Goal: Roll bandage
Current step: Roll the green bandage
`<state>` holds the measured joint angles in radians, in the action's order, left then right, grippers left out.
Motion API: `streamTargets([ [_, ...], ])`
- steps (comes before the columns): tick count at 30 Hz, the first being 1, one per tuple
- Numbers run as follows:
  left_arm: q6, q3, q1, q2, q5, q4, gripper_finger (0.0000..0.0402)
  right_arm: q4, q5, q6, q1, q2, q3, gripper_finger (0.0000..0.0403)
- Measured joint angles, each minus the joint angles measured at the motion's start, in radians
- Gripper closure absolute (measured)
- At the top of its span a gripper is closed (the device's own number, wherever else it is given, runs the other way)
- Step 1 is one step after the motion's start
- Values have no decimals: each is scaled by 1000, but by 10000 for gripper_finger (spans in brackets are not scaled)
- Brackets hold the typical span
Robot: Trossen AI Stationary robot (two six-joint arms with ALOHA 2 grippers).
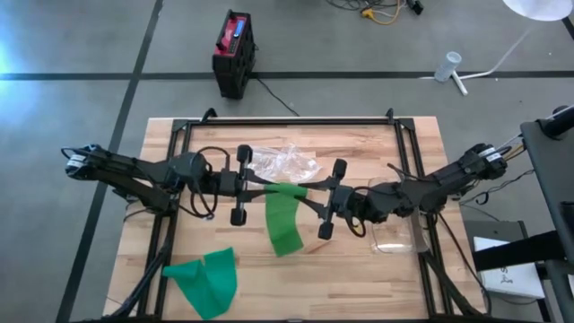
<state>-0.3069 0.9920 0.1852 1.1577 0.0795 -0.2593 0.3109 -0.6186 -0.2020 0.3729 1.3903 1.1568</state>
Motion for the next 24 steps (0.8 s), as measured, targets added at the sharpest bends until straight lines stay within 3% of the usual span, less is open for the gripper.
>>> streamTargets([
  [6, 20, 0, 0, 1, -2, -3, 372, -7, -2, -2, 0, 0, 0, 308],
  [11, 141, 0, 0, 1, 2, -6, 365, -11, -2, -72, 0, -2, 0, 330],
  [17, 252, 2, 1, -16, 19, 2, 270, -22, -10, -241, 6, -22, 0, 374],
  [24, 386, 3, 2, -61, 11, 65, 163, -32, 21, -444, 28, -36, -1, 375],
])
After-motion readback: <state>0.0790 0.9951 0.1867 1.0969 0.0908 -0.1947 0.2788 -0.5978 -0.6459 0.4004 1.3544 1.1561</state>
